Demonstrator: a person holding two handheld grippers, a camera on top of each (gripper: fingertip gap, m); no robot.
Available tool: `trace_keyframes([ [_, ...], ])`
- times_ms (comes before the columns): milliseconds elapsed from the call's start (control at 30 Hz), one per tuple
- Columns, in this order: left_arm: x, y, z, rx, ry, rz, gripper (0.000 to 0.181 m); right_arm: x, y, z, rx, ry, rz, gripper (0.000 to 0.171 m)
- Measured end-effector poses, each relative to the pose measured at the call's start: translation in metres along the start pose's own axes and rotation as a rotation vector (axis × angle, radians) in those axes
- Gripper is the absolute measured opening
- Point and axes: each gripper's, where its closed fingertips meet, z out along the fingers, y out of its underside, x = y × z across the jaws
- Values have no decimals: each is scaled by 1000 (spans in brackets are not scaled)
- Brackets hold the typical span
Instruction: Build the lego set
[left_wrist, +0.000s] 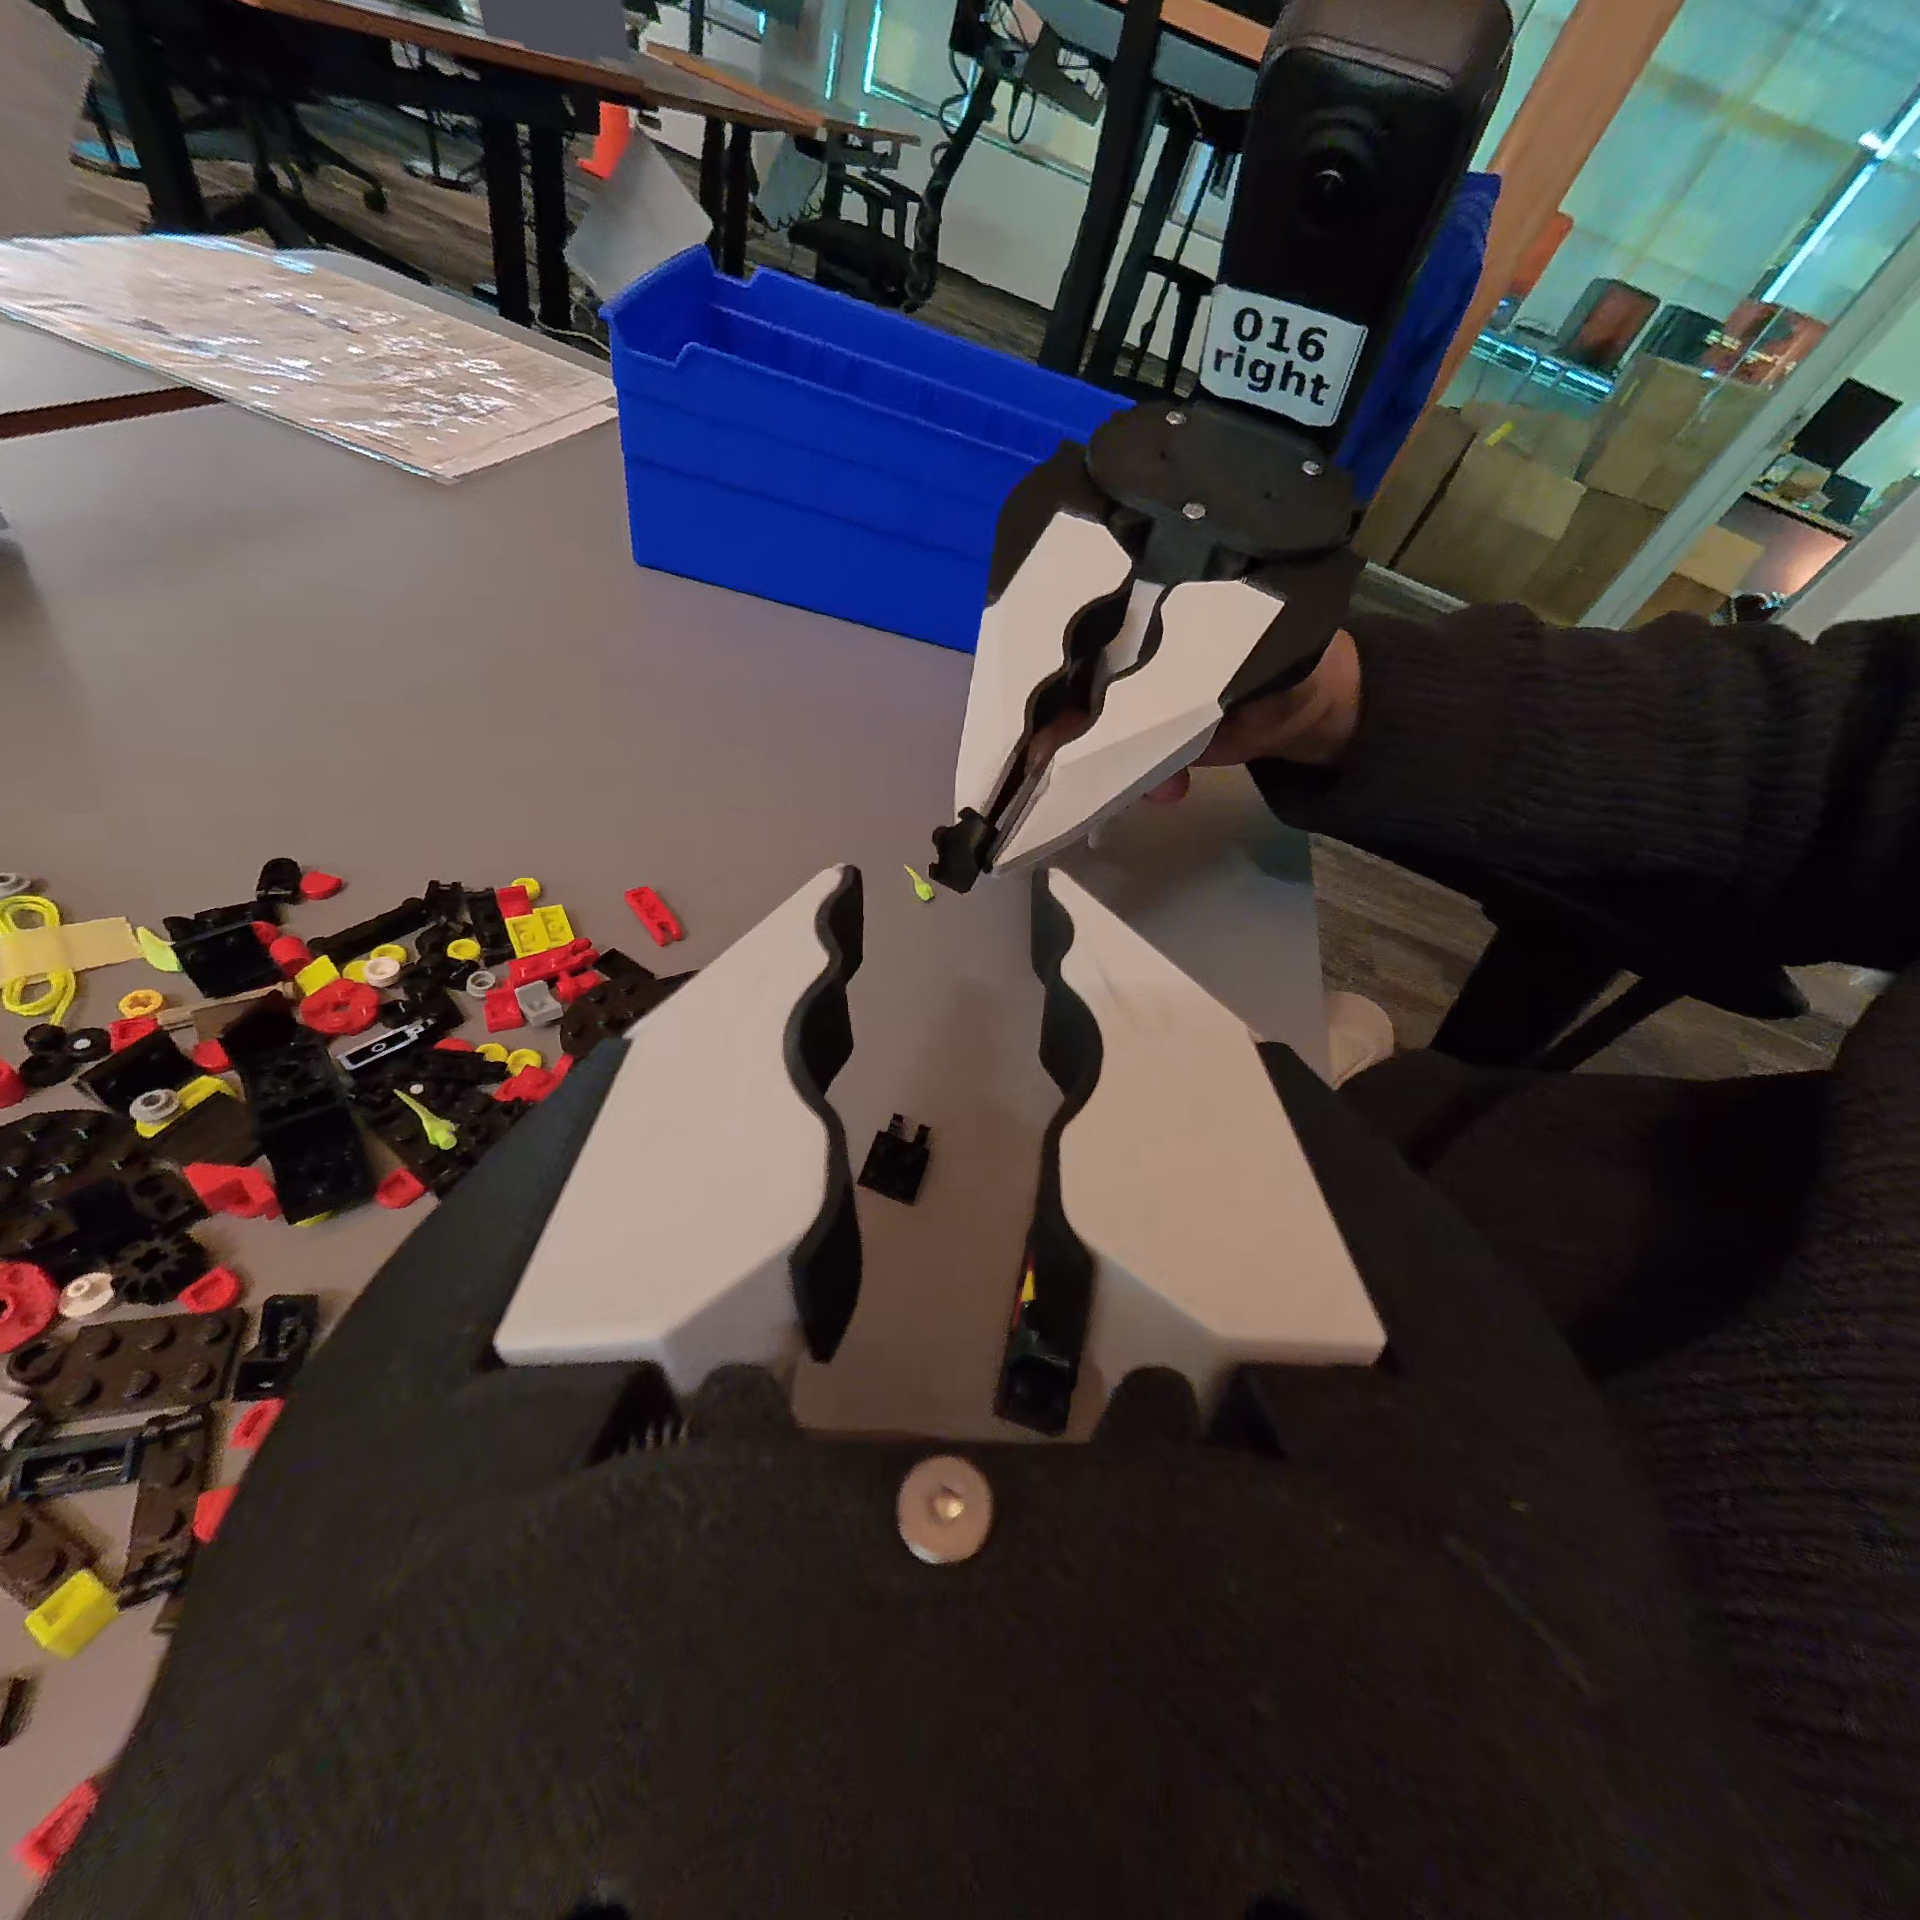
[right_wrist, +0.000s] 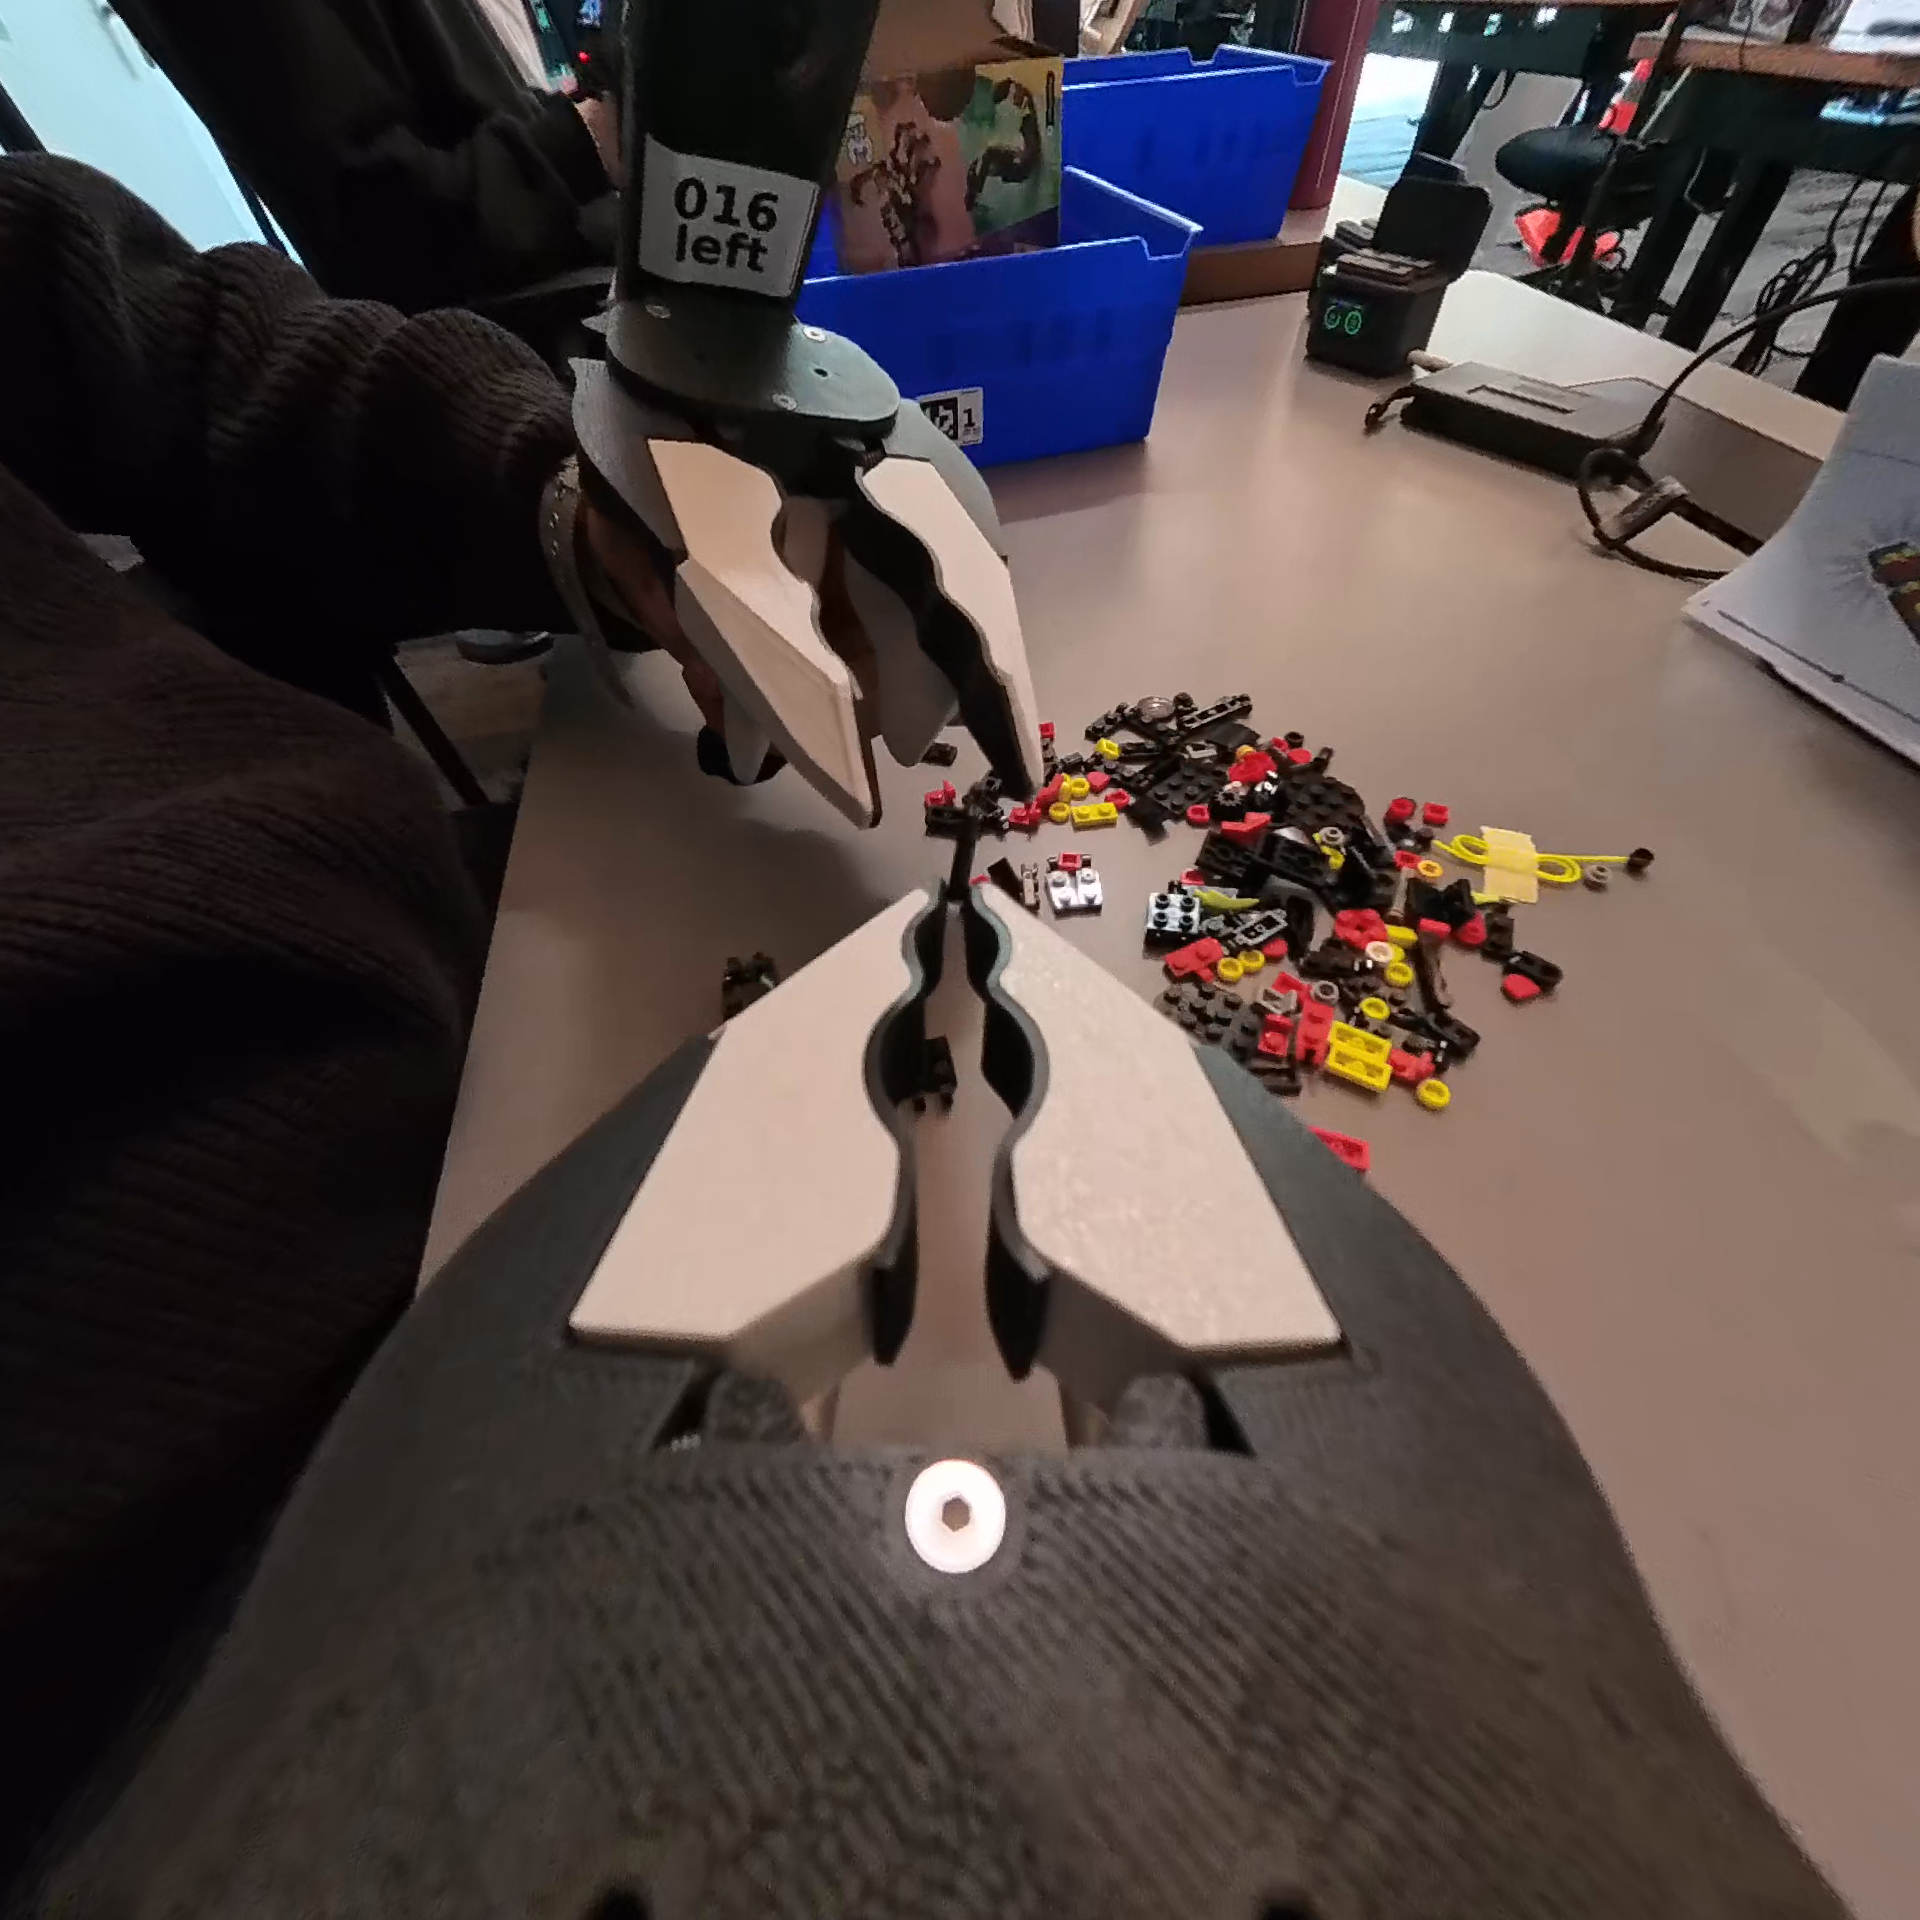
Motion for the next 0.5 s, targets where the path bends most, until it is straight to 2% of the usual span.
trace_keyframes([
  [233,8,0,9,-5,5,31,30,-5,5,-12,4,54,22,1],
  [500,23,16,10,-21,-8,11,29,-15,11,-33,68,107,170,1],
])
